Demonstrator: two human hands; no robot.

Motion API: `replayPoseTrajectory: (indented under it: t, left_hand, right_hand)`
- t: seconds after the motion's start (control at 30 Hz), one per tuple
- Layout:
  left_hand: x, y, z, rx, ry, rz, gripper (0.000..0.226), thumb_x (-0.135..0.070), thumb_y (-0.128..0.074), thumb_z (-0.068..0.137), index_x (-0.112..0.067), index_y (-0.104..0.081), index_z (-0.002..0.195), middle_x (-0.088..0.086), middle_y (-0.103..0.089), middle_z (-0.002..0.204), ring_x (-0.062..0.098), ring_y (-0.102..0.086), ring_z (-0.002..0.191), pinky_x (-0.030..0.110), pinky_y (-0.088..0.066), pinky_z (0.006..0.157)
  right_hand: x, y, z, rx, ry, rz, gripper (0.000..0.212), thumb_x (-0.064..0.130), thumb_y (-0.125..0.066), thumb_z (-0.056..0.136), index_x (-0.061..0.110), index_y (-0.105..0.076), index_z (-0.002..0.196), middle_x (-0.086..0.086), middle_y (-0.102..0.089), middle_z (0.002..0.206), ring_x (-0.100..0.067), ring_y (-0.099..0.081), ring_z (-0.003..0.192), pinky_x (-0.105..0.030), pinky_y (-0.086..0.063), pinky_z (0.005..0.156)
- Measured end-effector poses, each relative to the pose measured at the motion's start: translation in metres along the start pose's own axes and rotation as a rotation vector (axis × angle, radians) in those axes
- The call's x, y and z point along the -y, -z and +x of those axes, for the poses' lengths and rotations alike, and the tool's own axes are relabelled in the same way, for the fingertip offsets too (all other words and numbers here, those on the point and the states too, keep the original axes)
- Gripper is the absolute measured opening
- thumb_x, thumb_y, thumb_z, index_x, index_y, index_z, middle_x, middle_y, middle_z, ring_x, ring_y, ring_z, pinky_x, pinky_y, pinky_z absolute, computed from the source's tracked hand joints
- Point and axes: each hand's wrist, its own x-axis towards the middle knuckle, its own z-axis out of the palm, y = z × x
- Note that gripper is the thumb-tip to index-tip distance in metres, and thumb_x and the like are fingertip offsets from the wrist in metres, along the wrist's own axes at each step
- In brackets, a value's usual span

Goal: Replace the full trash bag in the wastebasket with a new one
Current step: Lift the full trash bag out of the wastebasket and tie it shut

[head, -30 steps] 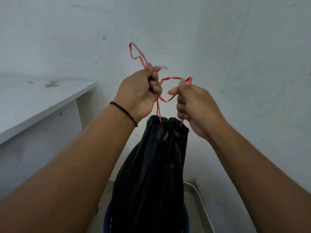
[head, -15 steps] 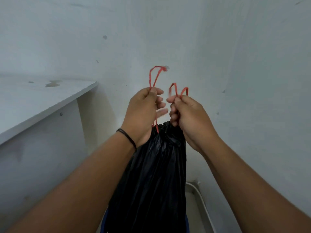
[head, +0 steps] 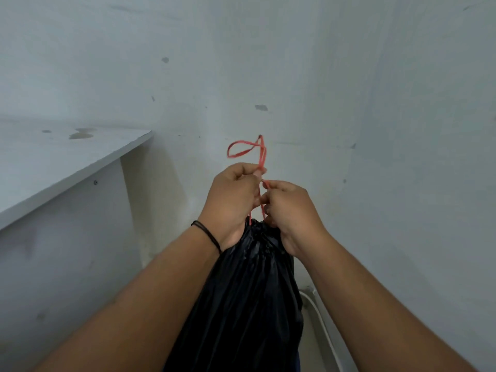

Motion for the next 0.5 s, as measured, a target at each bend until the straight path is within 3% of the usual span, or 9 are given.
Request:
replayPoseTrajectory:
  t: [0.1,0.17,0.23,0.33,0.43,0.5]
  left_hand:
    - [0.007,0.003,-0.003,-0.038,-0.028,0.089,0.012,-0.004,-0.059,0.086,-0.013,-0.068,0.090,0.000,-0.056,0.060,0.004,-0.050,0.043,0.016,-0.044,0.048]
    - [0.012,0.005,-0.006,-0.076,-0.109,0.181,0.006,-0.007,-0.065,0.082,-0.012,-0.068,0.085,0.001,-0.064,0.065,0.005,-0.056,0.047,0.020,-0.047,0.052]
    - [0.015,0.007,-0.009,-0.096,-0.215,0.318,0.006,-0.011,-0.066,0.082,-0.014,-0.069,0.078,-0.003,-0.067,0.065,0.001,-0.057,0.050,0.018,-0.047,0.055]
    - [0.016,0.010,-0.014,-0.055,-0.320,0.435,0.015,-0.012,-0.064,0.083,-0.019,-0.069,0.071,-0.006,-0.067,0.058,-0.001,-0.057,0.049,0.008,-0.042,0.053]
    - [0.017,0.011,-0.020,0.041,-0.360,0.482,0.021,-0.005,-0.060,0.082,-0.021,-0.067,0.070,-0.009,-0.064,0.053,-0.002,-0.056,0.045,0.006,-0.040,0.049]
    - [0.021,0.012,-0.022,0.016,-0.373,0.479,0.020,-0.006,-0.059,0.080,-0.024,-0.062,0.076,-0.009,-0.063,0.064,0.001,-0.055,0.050,0.008,-0.040,0.051]
  right_hand:
    - [-0.007,-0.001,-0.003,-0.023,0.020,-0.016,0.016,0.010,-0.045,0.089,0.016,-0.054,0.100,-0.005,-0.066,0.083,-0.010,-0.052,0.063,-0.026,-0.038,0.056]
    - [-0.009,0.000,-0.007,-0.038,0.037,0.040,0.008,0.011,-0.050,0.089,0.012,-0.058,0.087,0.000,-0.063,0.067,-0.006,-0.049,0.050,-0.022,-0.038,0.049]
    - [-0.008,0.000,-0.011,-0.029,0.029,0.152,0.020,0.007,-0.050,0.087,0.011,-0.061,0.071,0.004,-0.055,0.053,-0.005,-0.043,0.041,-0.018,-0.035,0.040]
    - [-0.007,0.001,-0.016,0.009,-0.033,0.352,0.031,0.005,-0.047,0.082,0.015,-0.057,0.054,0.002,-0.047,0.047,-0.010,-0.037,0.041,-0.020,-0.030,0.038]
    - [-0.008,0.001,-0.021,0.033,-0.047,0.531,0.028,0.012,-0.055,0.085,0.014,-0.063,0.058,-0.002,-0.049,0.054,-0.010,-0.040,0.045,-0.022,-0.031,0.044]
    - [-0.008,0.002,-0.022,0.017,-0.013,0.545,0.026,0.013,-0.059,0.087,0.013,-0.068,0.063,-0.004,-0.053,0.061,-0.010,-0.043,0.050,-0.021,-0.032,0.046]
